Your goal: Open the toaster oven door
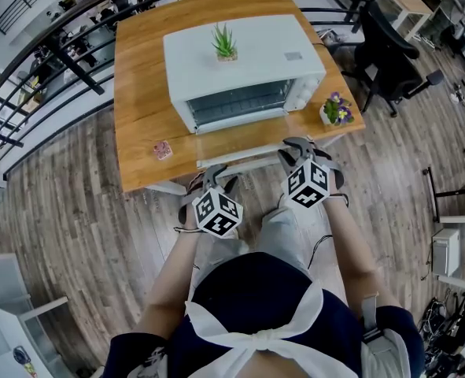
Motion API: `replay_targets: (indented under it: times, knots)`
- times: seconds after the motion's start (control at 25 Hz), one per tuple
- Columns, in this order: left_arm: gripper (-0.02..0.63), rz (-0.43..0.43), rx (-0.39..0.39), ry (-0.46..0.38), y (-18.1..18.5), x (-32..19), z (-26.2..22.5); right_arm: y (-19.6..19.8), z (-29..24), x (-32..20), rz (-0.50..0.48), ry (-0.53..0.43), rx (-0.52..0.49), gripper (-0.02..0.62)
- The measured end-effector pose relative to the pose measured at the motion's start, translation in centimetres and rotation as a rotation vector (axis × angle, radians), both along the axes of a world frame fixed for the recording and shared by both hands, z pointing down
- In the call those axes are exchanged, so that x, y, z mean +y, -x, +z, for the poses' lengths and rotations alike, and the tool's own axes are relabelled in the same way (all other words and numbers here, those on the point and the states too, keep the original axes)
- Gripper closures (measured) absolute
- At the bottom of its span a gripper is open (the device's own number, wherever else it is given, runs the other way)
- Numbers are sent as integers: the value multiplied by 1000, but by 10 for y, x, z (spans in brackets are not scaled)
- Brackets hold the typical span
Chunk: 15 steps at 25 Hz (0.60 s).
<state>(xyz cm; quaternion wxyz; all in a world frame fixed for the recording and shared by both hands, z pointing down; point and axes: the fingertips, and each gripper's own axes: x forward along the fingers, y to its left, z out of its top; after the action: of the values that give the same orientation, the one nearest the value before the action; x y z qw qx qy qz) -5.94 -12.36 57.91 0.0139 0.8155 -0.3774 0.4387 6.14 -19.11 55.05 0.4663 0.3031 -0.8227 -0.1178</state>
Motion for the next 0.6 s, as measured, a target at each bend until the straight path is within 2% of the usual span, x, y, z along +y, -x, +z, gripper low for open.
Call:
replay_targets:
  times: [0.4, 0.6]
  knots:
    - [468, -39, 96, 60, 4, 11, -14, -2, 4, 2, 19, 4, -17, 491]
    - [486, -57, 185, 54, 6, 17, -36, -2, 5, 3, 25, 3, -19, 489]
